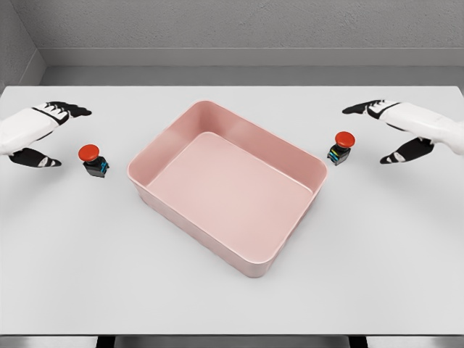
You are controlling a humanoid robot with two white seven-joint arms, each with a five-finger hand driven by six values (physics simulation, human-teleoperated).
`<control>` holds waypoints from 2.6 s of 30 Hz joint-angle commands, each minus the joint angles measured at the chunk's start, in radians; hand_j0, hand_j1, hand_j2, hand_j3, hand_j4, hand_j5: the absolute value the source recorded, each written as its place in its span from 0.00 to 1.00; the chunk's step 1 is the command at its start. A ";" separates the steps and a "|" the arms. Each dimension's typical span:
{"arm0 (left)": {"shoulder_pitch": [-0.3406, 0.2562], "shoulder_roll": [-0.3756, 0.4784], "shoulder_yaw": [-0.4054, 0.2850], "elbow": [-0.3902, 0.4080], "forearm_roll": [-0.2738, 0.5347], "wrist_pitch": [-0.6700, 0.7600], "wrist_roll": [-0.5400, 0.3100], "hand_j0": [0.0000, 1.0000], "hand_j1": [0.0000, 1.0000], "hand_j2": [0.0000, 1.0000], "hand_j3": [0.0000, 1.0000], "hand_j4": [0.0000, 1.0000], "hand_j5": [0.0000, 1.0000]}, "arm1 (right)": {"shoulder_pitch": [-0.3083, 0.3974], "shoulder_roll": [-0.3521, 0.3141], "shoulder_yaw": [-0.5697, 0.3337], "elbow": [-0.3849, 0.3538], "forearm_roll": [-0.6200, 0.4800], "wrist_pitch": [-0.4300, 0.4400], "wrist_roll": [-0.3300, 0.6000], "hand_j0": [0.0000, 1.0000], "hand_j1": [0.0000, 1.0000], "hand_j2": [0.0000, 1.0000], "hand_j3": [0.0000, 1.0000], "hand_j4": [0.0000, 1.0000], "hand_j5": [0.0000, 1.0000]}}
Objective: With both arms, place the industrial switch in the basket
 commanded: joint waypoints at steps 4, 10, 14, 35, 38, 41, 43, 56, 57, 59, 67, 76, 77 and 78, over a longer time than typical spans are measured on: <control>0.006 0.000 -0.007 -0.021 0.005 0.000 -0.004 1.00 1.00 1.00 1.00 1.00 1.00 | -0.025 0.067 -0.001 0.093 0.005 0.001 0.035 1.00 1.00 1.00 1.00 1.00 1.00; 0.008 -0.001 -0.008 -0.037 0.005 0.000 -0.004 0.98 0.98 0.98 0.98 0.98 0.98 | -0.089 0.175 0.004 0.225 0.056 -0.001 0.096 1.00 1.00 1.00 1.00 1.00 1.00; 0.023 0.000 -0.008 -0.048 0.007 0.000 -0.004 0.94 0.94 0.94 0.94 0.94 0.94 | -0.101 0.185 0.007 0.246 0.080 -0.001 0.096 1.00 1.00 1.00 1.00 1.00 1.00; 0.029 -0.001 -0.005 -0.041 0.007 0.000 -0.037 0.78 0.78 0.78 0.78 0.78 0.78 | -0.103 0.241 0.027 0.245 0.083 0.001 0.098 1.00 1.00 1.00 1.00 1.00 1.00; 0.029 -0.003 -0.005 -0.037 0.005 0.000 -0.037 0.79 0.79 0.79 0.79 0.79 0.79 | -0.103 0.242 0.029 0.254 0.083 0.003 0.098 1.00 1.00 1.00 1.00 1.00 1.00; 0.029 -0.009 -0.007 -0.023 0.005 0.000 -0.038 0.80 0.80 0.80 0.80 0.80 0.80 | -0.103 0.245 0.029 0.288 0.099 0.001 0.098 0.97 0.97 0.97 0.97 0.97 0.97; 0.028 -0.014 -0.010 -0.006 0.005 0.000 -0.038 0.80 0.80 0.80 0.80 0.80 0.80 | -0.103 0.244 0.027 0.298 0.100 0.001 0.098 0.94 0.94 0.94 0.94 0.94 0.94; 0.018 -0.046 -0.025 -0.002 0.000 0.000 -0.040 0.80 0.80 0.80 0.80 0.80 0.80 | -0.101 0.254 0.024 0.294 0.114 0.001 0.096 0.75 0.75 0.75 0.75 0.75 0.75; 0.018 -0.047 -0.027 -0.002 0.000 0.000 -0.040 0.80 0.80 0.80 0.80 0.80 0.80 | -0.101 0.254 0.025 0.294 0.114 0.001 0.096 0.74 0.74 0.74 0.74 0.74 0.74; 0.017 -0.060 -0.028 0.003 -0.007 0.000 -0.040 0.80 0.80 0.80 0.80 0.80 0.80 | -0.101 0.254 0.025 0.295 0.114 0.001 0.096 0.71 0.71 0.71 0.71 0.71 0.71; 0.015 -0.061 -0.028 0.000 -0.009 0.000 -0.040 0.73 0.73 0.73 0.73 0.73 0.73 | -0.103 0.253 0.024 0.302 0.120 0.001 0.098 0.64 0.64 0.64 0.64 0.64 0.64; 0.017 -0.061 -0.027 0.002 -0.009 0.000 -0.067 0.55 0.55 0.55 0.55 0.55 0.55 | -0.103 0.253 0.024 0.298 0.123 0.001 0.098 0.56 0.56 0.56 0.56 0.56 0.56; 0.017 -0.061 -0.027 0.002 -0.009 0.000 -0.067 0.52 0.52 0.52 0.52 0.52 0.52 | -0.103 0.253 0.024 0.300 0.123 0.001 0.098 0.56 0.56 0.56 0.56 0.56 0.56; 0.015 -0.061 -0.027 0.002 -0.009 0.000 -0.067 0.49 0.49 0.49 0.49 0.49 0.49 | -0.103 0.253 0.024 0.298 0.123 0.001 0.098 0.56 0.56 0.56 0.56 0.56 0.56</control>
